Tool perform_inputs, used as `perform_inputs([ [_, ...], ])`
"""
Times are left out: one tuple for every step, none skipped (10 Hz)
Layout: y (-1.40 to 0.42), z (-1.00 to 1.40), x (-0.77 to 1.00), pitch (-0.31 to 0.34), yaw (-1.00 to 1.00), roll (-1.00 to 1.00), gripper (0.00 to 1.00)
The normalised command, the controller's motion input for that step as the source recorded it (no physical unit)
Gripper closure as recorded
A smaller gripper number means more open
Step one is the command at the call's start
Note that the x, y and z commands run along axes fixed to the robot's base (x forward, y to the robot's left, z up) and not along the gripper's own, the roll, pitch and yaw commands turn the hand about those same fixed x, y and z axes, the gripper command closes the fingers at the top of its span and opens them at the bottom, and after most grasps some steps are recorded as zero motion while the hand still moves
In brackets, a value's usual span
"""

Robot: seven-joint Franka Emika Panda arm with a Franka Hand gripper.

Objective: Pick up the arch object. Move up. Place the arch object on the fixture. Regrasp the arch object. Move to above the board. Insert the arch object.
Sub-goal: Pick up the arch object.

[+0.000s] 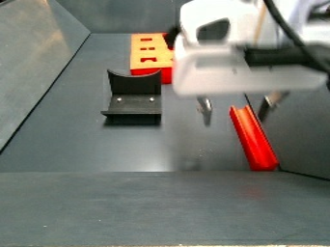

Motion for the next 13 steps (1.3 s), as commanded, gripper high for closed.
perform_inputs([
  [0.15,-0.33,-0.52,-0.291,0.0,-0.29,0.0],
  [0.0,-0.2,-0.47,-0.34,0.0,-0.22,0.0],
  [0.03,-0.29,-0.37,-0.251,0.09,-0.11,0.0],
  [0.05,-0.29,-0.33,-0.226,0.08,-0.11,0.0],
  [0.07,-0.31,-0.31,-0.224,0.06,-0.13,0.0],
  [0.13,-0.35,-0.27,-0.193,0.05,-0.16,0.0],
  [0.18,-0.39,-0.11,-0.156,0.05,-0.26,0.0],
  [0.17,-0.49,0.0,-0.097,0.02,-0.29,0.0],
  [0.14,-0.5,0.03,-0.049,0.0,-0.32,0.0],
  [0.08,-0.44,0.18,0.0,0.0,-0.31,0.0],
  [0.03,-0.4,0.23,0.0,0.0,-0.3,0.0],
  [0.04,-0.45,0.17,0.0,-0.02,-0.3,0.0],
  [0.04,-0.48,0.17,0.0,-0.03,-0.29,0.0],
])
